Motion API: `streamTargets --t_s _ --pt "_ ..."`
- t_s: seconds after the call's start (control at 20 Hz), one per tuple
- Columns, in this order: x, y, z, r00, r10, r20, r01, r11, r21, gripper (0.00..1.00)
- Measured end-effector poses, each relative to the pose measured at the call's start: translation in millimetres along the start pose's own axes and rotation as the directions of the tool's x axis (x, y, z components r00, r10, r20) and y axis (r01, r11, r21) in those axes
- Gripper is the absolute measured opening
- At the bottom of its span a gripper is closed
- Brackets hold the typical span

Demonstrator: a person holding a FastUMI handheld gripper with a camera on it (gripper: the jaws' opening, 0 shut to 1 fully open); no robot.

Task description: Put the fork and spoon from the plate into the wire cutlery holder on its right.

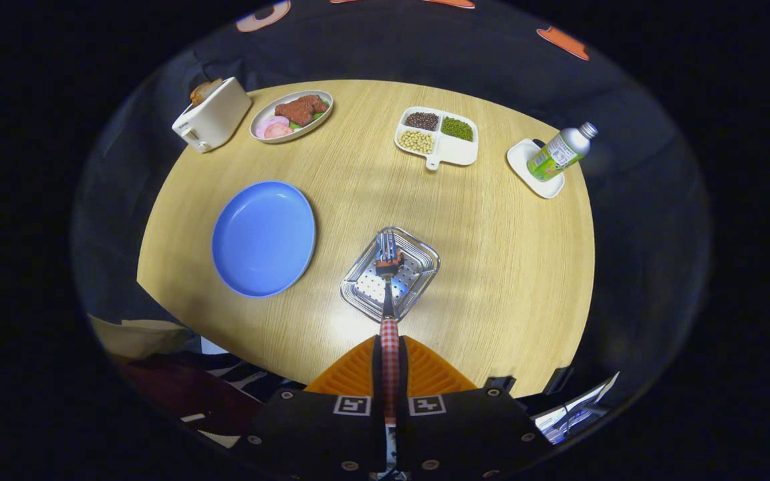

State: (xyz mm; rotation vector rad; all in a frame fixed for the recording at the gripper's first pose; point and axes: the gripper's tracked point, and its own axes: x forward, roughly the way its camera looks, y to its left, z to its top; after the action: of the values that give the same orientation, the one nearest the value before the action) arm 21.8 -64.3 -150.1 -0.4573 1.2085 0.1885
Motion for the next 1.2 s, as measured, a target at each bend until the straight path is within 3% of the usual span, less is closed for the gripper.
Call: streamTargets --t_s 0.3,0.55,1.05,1.2 --pt "1.6 -9.4 -9.9 0.999 -0.018 -0.036 0.018 1.000 0.011 0.06" --pt "13.7 4.9 -10.2 0.997 0.019 -0.081 -0.018 1.000 0.013 0.06" --pt "36.6 2.1 -2.0 0.984 -0.013 -0.179 0.008 1.000 -0.026 0.06" --pt "38.9 1.5 0.1 0.982 -0.015 -0.186 0.011 1.000 -0.025 0.10"
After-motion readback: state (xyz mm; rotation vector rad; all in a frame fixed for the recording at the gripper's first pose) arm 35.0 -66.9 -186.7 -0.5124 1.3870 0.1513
